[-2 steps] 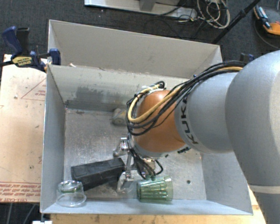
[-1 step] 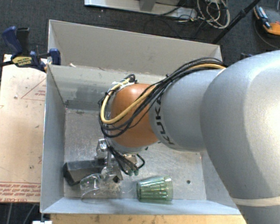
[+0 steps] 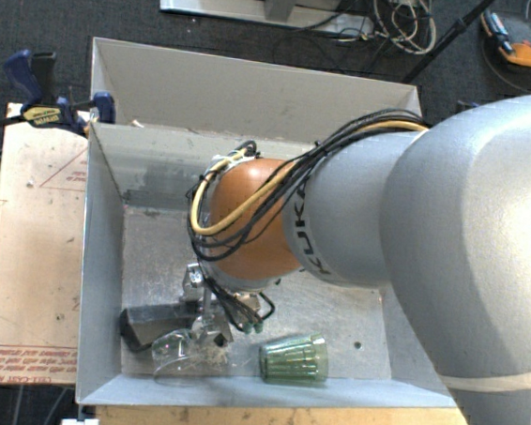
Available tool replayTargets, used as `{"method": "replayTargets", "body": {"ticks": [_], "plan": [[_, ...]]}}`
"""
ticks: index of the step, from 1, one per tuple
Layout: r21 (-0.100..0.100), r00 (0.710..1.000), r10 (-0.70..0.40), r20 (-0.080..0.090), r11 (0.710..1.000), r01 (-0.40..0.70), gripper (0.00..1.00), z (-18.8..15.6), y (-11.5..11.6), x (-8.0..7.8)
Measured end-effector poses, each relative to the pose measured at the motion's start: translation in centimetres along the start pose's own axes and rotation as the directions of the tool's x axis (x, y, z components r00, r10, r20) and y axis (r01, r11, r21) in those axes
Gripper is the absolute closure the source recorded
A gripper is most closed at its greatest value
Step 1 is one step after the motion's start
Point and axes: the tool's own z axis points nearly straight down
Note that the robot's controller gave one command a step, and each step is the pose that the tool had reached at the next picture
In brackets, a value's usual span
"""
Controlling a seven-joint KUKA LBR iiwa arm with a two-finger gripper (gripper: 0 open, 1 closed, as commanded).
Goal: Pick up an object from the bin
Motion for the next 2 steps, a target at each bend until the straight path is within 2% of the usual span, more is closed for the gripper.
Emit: {"method": "replayTargets", "body": {"ticks": [1,2], "plan": [[-0.010,1.000,0.009,0.002,1.000,-0.009,1.00,-4.3,0.5,0.7],[-0.012,1.000,0.014,0.007,1.000,-0.014,1.00,-9.5,0.3,0.6]]}}
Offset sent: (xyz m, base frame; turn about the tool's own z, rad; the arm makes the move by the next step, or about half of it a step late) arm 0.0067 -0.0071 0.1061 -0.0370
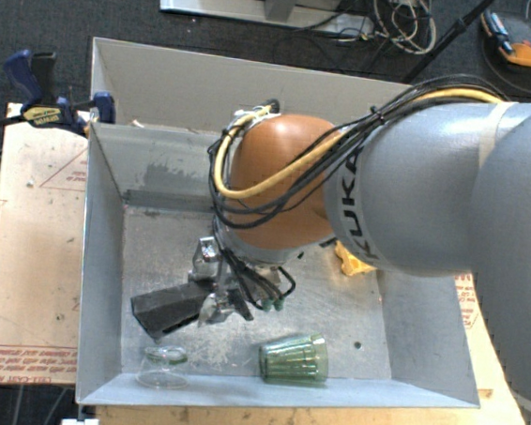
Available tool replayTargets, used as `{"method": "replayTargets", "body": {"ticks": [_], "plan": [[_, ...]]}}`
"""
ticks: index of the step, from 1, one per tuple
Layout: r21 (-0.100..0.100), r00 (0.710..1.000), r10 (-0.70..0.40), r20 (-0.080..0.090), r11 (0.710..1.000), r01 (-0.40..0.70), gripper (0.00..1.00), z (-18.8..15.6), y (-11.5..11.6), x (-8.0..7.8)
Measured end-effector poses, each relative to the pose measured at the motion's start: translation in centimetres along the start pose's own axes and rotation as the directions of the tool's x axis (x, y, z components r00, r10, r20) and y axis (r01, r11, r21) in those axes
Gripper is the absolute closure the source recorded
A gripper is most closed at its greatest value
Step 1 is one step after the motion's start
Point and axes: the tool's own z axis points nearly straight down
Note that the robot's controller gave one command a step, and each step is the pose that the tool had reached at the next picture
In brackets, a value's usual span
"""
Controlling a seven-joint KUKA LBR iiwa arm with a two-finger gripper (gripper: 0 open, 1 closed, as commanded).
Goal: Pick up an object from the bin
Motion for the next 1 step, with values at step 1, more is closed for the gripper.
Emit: {"method": "replayTargets", "body": {"ticks": [1], "plan": [[0.001,1.000,0.027,0.002,1.000,-0.027,1.00,-5.76,-1.24,-0.40]]}}
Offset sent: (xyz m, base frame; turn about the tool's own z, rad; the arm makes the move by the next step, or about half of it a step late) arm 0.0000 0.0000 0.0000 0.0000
